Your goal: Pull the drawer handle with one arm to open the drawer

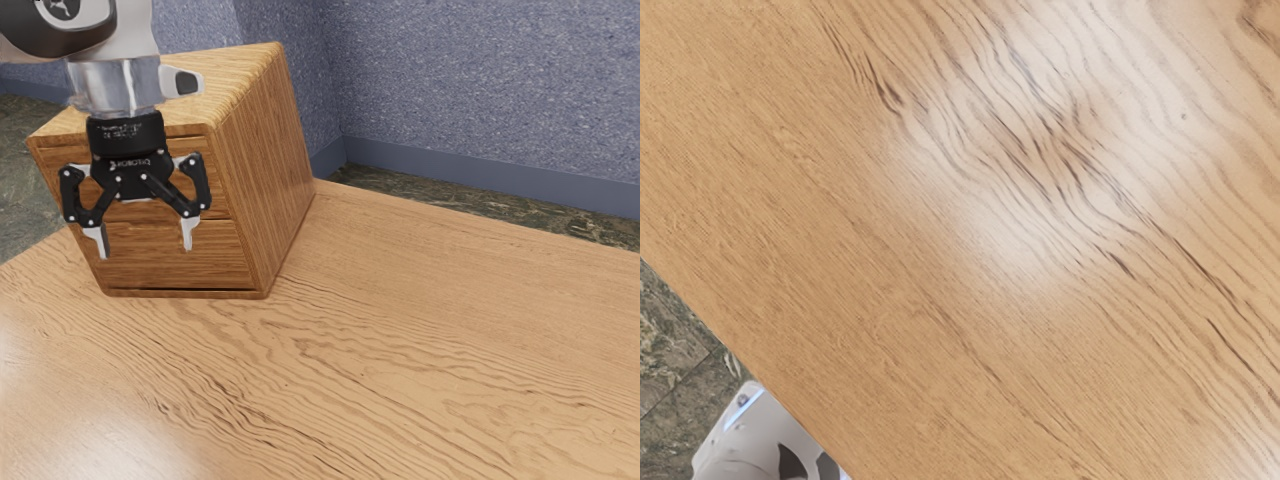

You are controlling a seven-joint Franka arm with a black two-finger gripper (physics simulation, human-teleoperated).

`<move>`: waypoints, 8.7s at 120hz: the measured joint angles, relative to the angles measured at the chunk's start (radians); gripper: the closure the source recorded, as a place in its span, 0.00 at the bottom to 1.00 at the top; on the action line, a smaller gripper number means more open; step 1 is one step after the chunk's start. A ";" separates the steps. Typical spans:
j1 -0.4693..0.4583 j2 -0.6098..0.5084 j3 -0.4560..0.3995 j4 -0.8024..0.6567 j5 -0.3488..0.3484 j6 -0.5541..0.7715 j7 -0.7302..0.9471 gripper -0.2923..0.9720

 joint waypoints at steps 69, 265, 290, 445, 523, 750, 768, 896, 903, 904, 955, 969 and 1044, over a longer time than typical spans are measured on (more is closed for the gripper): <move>0.236 0.005 0.009 0.153 0.051 0.358 -0.442 0.25; 0.388 -0.697 0.517 -0.465 -0.803 0.755 -0.231 0.47; 0.415 -0.681 0.488 -0.460 -0.832 0.806 -0.203 0.49; 0.543 -0.662 0.362 -0.381 -0.954 0.823 -0.319 0.54; 0.553 -0.655 0.333 -0.364 -0.955 0.818 -0.307 0.62; 0.500 -0.713 0.375 -0.406 -0.948 0.802 -0.275 0.71; 0.490 -0.722 0.398 -0.421 -0.947 0.791 -0.275 0.71; 0.396 -0.770 0.513 -0.538 -0.946 0.759 -0.272 0.70; 0.394 -0.772 0.516 -0.540 -0.946 0.759 -0.271 0.70; 0.394 -0.773 0.516 -0.541 -0.946 0.759 -0.271 0.70; 0.346 -0.803 0.566 -0.588 -0.944 0.749 -0.271 0.70; 0.338 -0.809 0.571 -0.594 -0.944 0.746 -0.271 0.70; 0.284 -0.844 0.630 -0.670 -0.942 0.737 -0.271 0.70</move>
